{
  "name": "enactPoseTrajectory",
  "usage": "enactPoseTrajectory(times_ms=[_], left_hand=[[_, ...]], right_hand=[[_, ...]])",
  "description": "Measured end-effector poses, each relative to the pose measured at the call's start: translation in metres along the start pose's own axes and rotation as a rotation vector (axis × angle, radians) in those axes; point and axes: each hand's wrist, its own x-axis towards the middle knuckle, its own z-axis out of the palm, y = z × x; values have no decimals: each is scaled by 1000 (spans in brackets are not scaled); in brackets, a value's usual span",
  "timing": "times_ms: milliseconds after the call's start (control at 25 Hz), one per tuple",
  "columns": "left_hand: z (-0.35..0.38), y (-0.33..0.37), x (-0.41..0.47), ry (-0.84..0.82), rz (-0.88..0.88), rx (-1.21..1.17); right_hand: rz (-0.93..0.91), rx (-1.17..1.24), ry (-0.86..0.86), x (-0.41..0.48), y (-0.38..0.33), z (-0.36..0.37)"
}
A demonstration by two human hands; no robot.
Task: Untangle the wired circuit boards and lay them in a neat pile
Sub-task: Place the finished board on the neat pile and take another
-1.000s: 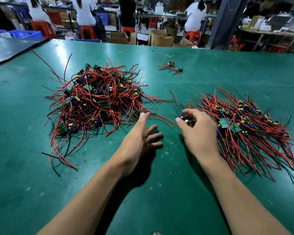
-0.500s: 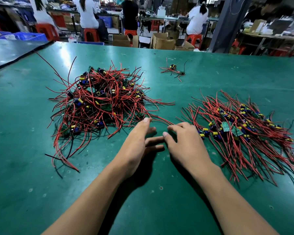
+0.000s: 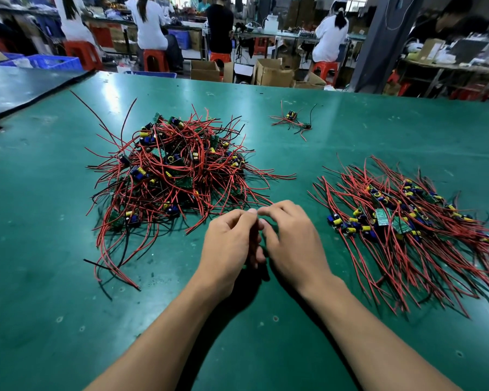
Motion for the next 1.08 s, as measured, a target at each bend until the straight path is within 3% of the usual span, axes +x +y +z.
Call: enactPoseTrajectory(times_ms=[160,240,320,400,560,760,880,960,1080], left_hand=[[0,0,0,4,-4,19],[-1,0,-1,-9,3,54],[-5,-2,2,6,83,212],[-10,-4,6,51,178,367],[-14,-3,12,110,193,429],[-12,-5,15,158,165,536],[-12,-1,16,161,184,636],[-13,0,16,103,188,645],[-12,0,16,58,162,592]], right_hand=[[293,112,68,35,9,14],[374,-32,-44,48,13,18],[334,-145,-143,48,12,21],[318,-144,-134,43,8,18],[385,-207,-168,26,4,3],[399,151,-394,20,20,-28],[399,318,-172,22,25,-21],[346,304,-5,23,24,-11],[270,81,-145,24,23,0]])
